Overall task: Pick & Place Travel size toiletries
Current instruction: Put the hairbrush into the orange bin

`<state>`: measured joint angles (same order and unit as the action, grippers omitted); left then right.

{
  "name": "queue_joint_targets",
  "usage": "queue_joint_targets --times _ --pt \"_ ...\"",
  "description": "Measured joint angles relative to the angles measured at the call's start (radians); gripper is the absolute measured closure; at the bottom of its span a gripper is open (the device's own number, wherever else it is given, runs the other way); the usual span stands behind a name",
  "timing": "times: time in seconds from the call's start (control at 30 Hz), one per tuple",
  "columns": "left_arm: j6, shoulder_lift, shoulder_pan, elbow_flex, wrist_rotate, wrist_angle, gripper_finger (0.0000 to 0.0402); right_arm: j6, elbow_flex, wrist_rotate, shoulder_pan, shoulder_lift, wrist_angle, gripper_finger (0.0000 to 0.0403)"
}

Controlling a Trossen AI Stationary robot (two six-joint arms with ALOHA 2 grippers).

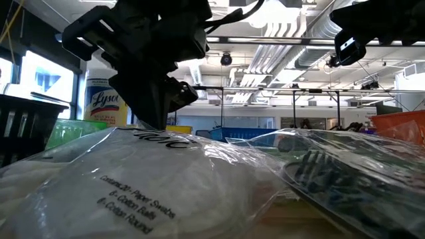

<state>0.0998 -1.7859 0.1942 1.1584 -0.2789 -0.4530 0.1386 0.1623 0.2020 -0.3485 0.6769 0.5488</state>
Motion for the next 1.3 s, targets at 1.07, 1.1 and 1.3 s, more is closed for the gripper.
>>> queue_joint_targets --times 1.07,1.1,1.3 --pt "-0.354 -0.004 0.081 0.162 0.12 -0.291 0.0191 0.023 0.0 0.0 0.0 0.0 0.0 0.0401" --pt "-0.361 -0.012 0.081 0.154 0.106 -0.273 0.0166 0.023 0.0 0.0 0.0 0.0 0.0 0.0401" --pt "-0.365 -0.028 0.082 0.15 0.087 -0.213 0.0048 0.022 -0.001 0.0 0.0 0.0 -0.001 0.0401"
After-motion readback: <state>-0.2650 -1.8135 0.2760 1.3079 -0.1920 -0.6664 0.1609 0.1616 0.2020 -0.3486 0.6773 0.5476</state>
